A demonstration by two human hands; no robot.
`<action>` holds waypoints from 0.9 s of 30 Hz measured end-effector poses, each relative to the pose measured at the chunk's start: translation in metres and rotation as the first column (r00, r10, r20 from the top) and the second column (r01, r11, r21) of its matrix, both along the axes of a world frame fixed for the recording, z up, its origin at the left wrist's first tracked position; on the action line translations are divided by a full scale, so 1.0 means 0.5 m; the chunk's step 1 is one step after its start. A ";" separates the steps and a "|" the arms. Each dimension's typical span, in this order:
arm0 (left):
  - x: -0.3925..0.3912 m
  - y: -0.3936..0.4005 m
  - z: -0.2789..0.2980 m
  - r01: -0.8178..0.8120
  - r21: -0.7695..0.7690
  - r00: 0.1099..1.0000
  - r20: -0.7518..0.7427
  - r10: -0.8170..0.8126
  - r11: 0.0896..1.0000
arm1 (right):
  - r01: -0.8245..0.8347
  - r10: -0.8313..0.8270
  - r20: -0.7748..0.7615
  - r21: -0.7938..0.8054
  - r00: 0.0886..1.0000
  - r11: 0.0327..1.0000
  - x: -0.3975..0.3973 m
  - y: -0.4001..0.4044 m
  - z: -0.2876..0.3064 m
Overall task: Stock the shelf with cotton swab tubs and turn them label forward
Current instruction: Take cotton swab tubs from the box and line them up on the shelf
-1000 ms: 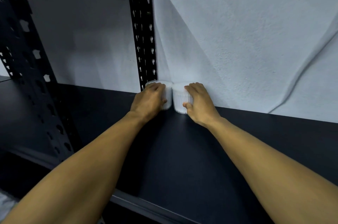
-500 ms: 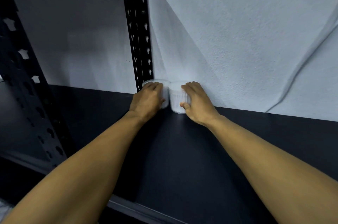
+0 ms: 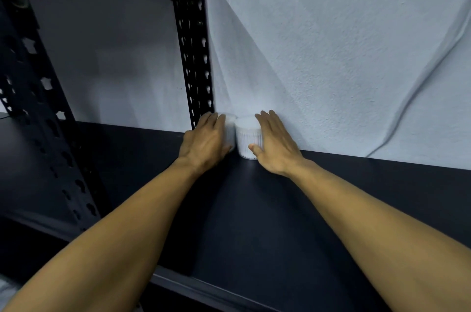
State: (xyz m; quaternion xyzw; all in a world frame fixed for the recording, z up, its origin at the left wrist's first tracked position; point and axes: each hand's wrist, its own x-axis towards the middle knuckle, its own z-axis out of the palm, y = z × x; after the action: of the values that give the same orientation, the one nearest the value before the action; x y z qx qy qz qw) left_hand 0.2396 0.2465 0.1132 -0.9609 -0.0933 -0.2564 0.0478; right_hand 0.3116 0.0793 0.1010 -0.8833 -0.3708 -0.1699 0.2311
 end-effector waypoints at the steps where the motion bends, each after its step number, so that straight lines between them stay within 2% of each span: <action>1: -0.011 -0.007 0.003 -0.013 0.002 1.000 0.001 0.013 1.000 | -0.003 0.003 0.001 0.003 1.000 1.000 -0.005 -0.005 0.003; 4: -0.051 -0.035 0.012 -0.034 0.010 0.999 -0.007 0.034 0.999 | 0.005 -0.005 0.009 -0.007 1.000 1.000 -0.035 -0.032 0.010; 7: -0.108 -0.084 0.024 0.017 -0.040 1.000 0.010 -0.016 0.999 | 0.009 -0.005 0.067 -0.062 0.998 0.998 -0.087 -0.080 0.016; 11: -0.202 -0.178 0.030 0.082 -0.102 0.992 0.108 -0.071 0.991 | 0.037 -0.020 0.123 -0.136 0.992 0.990 -0.178 -0.164 0.024; 15: -0.300 -0.278 0.012 0.170 -0.119 0.971 0.190 -0.146 0.978 | 0.080 -0.061 0.146 -0.130 0.987 0.988 -0.291 -0.258 0.014; 19: -0.395 -0.366 -0.031 0.239 -0.172 0.951 0.239 -0.195 0.956 | 0.154 -0.133 0.239 -0.070 0.962 0.986 -0.404 -0.361 -0.005; 23: -0.488 -0.443 -0.097 0.307 -0.217 0.918 0.324 -0.228 0.927 | 0.205 -0.211 0.267 0.049 0.940 0.977 -0.511 -0.467 -0.050; 27: -0.547 -0.499 -0.200 0.360 -0.232 0.912 0.293 -0.288 0.904 | 0.195 -0.223 0.273 0.128 0.936 0.973 -0.587 -0.551 -0.153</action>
State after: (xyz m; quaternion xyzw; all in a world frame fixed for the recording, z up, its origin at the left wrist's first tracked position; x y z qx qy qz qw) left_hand -0.0338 -0.0031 0.0130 -0.9192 0.0283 -0.3649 -0.1449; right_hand 0.0182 -0.1964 0.0246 -0.8714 -0.2953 -0.3373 0.1990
